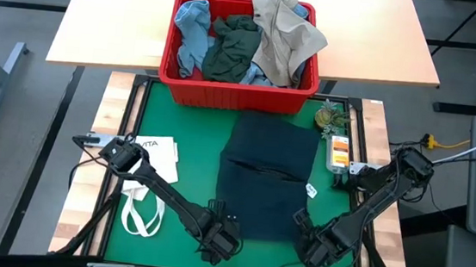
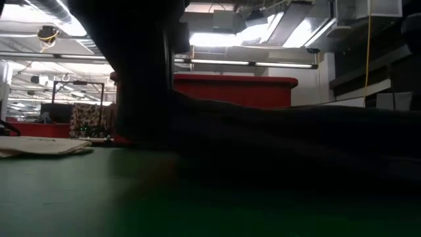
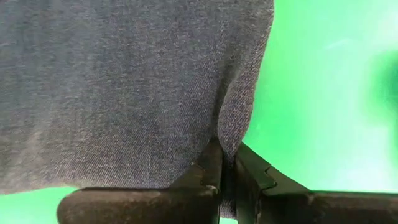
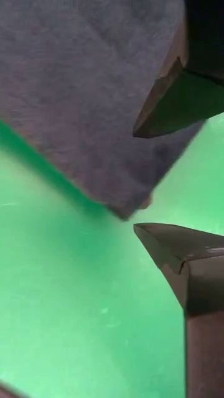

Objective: Fold laundry
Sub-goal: Fold the dark blue pants

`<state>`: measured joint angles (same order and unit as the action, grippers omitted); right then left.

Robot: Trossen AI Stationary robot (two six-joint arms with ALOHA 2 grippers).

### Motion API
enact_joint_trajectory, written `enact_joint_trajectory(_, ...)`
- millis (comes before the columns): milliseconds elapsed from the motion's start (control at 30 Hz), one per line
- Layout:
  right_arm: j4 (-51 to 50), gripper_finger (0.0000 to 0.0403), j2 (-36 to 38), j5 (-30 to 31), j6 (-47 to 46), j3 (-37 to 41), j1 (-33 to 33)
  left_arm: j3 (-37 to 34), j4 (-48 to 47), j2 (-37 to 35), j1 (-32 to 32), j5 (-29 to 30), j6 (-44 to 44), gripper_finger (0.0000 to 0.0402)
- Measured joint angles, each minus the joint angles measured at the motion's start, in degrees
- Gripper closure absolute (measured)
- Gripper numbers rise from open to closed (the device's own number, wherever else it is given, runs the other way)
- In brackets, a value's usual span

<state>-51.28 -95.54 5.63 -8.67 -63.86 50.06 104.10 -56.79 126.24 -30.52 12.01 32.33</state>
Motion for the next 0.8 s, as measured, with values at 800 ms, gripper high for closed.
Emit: enact_joint_trajectory(800, -1.1, 0.0166, -8.56, 11.47, 0.13, 0.22, 5.84, 1.09, -1.69, -0.01, 0.15, 0.04, -1.37, 0.0384)
